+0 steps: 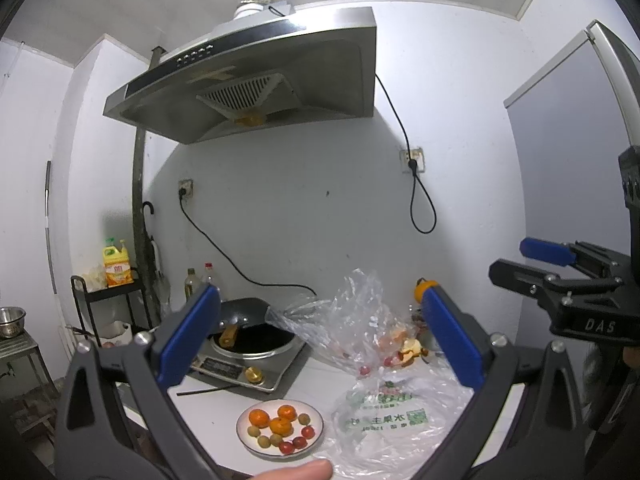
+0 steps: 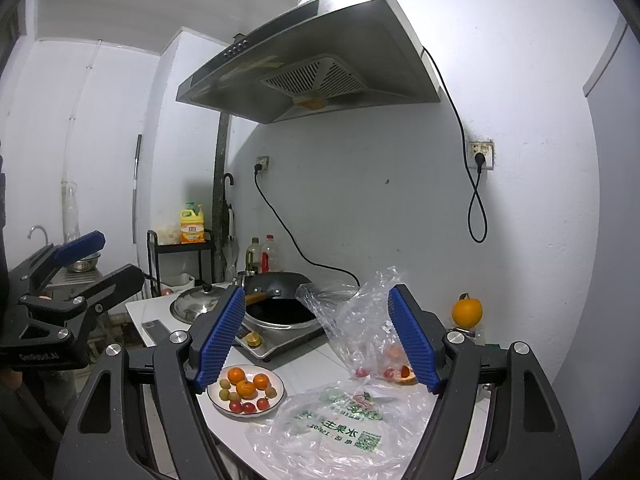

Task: Organize fruits

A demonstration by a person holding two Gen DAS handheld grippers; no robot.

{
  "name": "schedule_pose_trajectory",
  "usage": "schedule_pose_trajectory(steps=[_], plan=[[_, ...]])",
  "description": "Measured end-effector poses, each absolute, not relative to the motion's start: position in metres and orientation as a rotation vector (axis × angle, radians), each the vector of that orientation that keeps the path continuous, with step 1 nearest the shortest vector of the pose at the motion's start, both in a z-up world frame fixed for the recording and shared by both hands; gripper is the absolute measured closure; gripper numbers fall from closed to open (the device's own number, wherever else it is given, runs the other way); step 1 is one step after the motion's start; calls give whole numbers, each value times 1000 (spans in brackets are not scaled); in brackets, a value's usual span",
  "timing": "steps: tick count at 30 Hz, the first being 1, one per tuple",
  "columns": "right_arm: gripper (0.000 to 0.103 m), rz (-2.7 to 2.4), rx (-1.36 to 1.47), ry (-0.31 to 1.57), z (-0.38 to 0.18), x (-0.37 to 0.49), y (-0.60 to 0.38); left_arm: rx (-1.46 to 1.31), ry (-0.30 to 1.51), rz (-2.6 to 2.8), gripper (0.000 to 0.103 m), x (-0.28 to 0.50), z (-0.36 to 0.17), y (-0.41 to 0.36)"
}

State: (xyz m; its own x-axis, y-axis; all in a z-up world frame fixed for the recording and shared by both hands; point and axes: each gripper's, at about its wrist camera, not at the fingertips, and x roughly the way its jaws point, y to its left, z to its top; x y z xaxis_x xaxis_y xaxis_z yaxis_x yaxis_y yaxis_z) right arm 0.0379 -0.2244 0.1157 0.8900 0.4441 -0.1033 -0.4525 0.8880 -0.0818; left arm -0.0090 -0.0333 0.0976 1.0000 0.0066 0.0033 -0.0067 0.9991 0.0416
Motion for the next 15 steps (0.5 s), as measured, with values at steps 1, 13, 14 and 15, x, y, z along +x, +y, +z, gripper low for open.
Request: schedule_pose_trajectory(steps=[1, 13, 14, 15], plan=[[26, 467, -105, 82, 116, 38, -224, 31, -2, 3, 1, -9, 97, -32], [26, 458, -113, 88, 114, 40, -229, 26, 1, -2, 1, -8, 96, -32], [26, 458, -113, 88, 114, 40, -230, 25, 3, -8, 1, -8, 96, -31], [26, 457, -113, 89, 114, 40, -230, 23, 5, -15, 1, -8, 96, -31]])
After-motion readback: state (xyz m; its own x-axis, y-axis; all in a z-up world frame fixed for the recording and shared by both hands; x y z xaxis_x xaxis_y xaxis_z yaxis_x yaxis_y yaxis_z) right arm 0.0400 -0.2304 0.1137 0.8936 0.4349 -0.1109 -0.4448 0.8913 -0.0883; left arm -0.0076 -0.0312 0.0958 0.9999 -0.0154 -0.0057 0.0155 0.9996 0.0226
